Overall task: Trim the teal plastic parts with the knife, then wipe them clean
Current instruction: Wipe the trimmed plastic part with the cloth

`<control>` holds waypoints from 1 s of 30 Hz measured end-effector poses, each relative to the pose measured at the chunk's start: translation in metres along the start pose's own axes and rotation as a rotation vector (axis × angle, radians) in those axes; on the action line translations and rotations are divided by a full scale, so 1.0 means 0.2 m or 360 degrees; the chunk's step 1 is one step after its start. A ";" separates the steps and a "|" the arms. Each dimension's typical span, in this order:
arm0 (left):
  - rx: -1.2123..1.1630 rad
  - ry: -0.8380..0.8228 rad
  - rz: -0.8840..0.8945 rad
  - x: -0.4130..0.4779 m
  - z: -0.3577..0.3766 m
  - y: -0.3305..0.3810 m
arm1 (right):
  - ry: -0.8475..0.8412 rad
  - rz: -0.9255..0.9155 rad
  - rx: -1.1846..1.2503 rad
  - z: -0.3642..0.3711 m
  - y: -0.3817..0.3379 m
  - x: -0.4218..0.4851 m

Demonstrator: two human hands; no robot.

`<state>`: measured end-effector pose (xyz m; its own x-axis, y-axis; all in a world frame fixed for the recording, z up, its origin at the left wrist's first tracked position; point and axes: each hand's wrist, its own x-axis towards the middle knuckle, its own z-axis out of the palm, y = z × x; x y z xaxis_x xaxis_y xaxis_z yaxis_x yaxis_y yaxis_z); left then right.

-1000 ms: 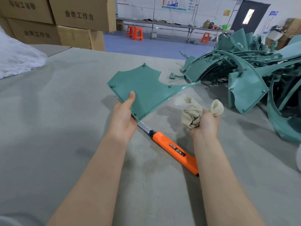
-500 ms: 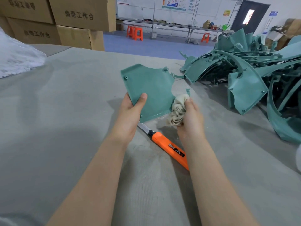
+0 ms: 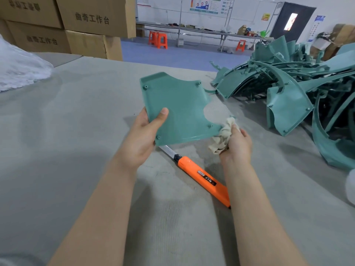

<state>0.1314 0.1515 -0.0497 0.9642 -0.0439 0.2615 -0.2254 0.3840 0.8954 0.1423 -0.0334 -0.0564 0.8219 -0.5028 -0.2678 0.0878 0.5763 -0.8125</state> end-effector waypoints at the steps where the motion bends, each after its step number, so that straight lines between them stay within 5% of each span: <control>1: -0.0072 0.0017 0.0020 0.00 -0.03 0.02 | 0.0010 0.0009 0.0062 -0.03 -0.02 0.02; 7: -0.0379 0.0276 0.0035 0.02 -0.07 0.04 | -0.0164 0.0271 0.0355 -0.06 -0.06 0.01; 18: -0.0034 0.0353 0.0044 0.01 -0.01 0.01 | -0.0665 0.0452 0.0093 0.08 0.02 -0.12; 30: -0.0069 0.0168 0.0024 0.01 -0.05 0.01 | -0.0242 0.0233 -0.0052 0.00 0.02 -0.02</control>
<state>0.1337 0.1611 -0.0503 0.9707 0.0586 0.2333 -0.2357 0.4237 0.8746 0.1404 -0.0296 -0.0582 0.9001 -0.3108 -0.3052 -0.0551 0.6138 -0.7875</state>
